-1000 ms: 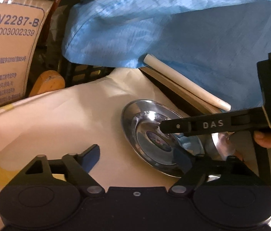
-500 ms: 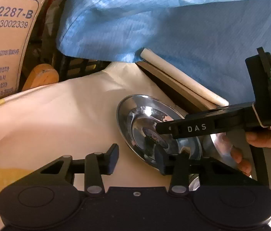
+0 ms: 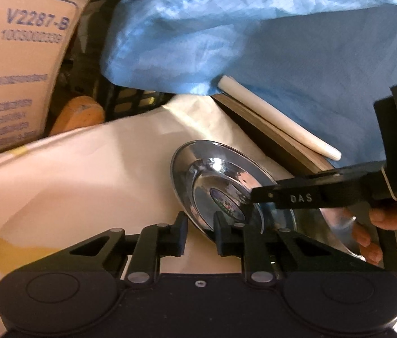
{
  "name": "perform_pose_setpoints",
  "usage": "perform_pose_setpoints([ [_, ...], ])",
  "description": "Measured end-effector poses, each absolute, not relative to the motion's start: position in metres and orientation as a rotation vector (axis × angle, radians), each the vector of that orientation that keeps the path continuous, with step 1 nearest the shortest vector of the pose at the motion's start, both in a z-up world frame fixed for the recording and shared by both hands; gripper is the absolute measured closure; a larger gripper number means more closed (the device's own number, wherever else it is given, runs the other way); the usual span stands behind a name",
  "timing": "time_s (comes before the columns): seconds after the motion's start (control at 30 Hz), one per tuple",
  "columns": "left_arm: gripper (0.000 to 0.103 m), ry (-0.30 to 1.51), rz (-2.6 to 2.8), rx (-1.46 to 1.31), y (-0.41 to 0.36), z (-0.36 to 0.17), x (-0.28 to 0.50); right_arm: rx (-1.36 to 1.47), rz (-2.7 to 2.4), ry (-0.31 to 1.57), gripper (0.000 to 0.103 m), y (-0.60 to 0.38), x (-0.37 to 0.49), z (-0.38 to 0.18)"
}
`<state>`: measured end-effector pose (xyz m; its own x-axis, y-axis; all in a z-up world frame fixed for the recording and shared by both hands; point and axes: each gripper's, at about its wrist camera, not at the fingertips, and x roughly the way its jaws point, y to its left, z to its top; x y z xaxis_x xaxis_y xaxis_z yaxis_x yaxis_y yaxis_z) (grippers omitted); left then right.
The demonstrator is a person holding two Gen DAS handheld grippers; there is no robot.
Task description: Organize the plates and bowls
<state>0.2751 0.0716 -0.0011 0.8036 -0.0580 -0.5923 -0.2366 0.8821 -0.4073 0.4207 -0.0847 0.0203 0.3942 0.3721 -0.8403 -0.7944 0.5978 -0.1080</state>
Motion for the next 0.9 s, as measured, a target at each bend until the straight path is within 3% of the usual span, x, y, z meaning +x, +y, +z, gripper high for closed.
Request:
perform_pose_setpoints([
  [0.9, 0.082, 0.568, 0.03, -0.394, 0.037, 0.035, 0.229, -0.451, 0.714, 0.751, 0.07, -0.168, 0.336, 0.07],
])
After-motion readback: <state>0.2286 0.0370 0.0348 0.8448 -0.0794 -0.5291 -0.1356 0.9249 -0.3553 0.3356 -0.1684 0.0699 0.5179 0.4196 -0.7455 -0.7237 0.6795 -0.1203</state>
